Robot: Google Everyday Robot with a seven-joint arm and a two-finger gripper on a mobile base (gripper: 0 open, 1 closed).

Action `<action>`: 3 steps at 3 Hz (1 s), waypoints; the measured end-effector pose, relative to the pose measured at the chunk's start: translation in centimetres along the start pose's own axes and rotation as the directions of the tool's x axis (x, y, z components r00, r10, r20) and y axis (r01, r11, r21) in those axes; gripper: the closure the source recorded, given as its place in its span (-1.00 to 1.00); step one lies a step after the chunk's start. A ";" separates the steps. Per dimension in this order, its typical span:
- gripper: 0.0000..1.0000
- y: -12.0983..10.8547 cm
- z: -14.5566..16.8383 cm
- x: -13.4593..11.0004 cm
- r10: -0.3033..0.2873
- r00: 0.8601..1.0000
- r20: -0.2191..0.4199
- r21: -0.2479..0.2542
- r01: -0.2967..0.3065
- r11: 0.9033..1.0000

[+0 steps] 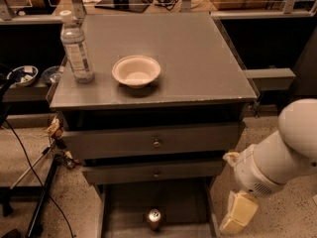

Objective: Pick coke can from bottom drawer and place on counter

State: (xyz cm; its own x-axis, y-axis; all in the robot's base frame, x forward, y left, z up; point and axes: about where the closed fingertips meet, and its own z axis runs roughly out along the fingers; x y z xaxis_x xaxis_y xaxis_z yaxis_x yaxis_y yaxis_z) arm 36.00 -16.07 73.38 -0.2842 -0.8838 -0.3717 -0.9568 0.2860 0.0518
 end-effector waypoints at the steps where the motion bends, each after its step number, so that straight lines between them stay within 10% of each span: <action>1: -1.00 0.2 2.2 -0.2 -0.001 0.999 0.033 -0.013 0.002 1.000; 3: -1.00 -0.5 3.5 0.9 0.030 0.998 0.053 0.007 -0.031 1.000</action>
Offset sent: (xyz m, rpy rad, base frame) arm 0.0002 0.0092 -0.0176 0.0317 0.0013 0.0038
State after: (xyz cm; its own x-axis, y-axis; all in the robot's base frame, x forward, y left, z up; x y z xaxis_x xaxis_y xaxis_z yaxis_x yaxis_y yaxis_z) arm 36.42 -15.68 69.81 -0.3094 -0.8539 -0.4185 -0.9473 0.3153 0.0571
